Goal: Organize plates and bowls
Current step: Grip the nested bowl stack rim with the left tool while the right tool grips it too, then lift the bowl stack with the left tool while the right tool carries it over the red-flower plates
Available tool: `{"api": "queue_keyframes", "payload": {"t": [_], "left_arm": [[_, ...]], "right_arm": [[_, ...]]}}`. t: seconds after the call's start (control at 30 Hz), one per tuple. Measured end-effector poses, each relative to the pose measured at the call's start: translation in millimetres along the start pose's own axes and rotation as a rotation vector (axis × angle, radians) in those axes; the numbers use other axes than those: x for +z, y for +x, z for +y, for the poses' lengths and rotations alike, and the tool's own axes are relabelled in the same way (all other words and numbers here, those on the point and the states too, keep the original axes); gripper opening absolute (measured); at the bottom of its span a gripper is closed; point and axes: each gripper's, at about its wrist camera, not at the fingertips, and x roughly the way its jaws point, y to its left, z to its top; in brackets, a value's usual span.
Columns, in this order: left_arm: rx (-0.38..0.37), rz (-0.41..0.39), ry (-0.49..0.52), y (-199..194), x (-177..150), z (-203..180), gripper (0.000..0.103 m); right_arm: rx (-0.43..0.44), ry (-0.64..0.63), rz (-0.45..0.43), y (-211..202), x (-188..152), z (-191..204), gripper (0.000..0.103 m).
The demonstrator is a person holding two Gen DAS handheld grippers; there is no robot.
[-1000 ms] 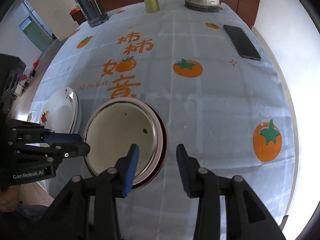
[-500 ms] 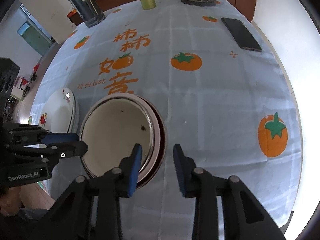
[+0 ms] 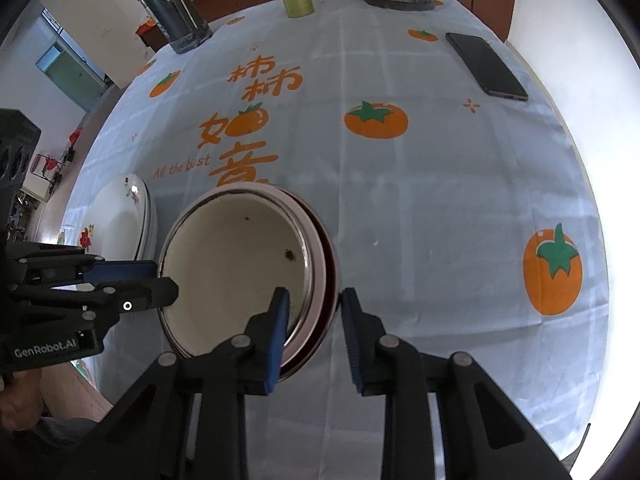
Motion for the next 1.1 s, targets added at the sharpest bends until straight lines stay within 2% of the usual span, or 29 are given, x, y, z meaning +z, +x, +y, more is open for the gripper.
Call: {"api": "queue_keyframes", "payload": {"t": [0.2, 1.1], "left_arm": [[0.000, 0.009, -0.013, 0, -1, 2, 0.025], [0.018, -0.066, -0.019, -37, -14, 8, 0.025]], "right_arm": [[-0.005, -0.003, -0.005, -3, 0, 2, 0.025], [-0.005, -0.059, -0.023, -22, 7, 23, 0.023]]}}
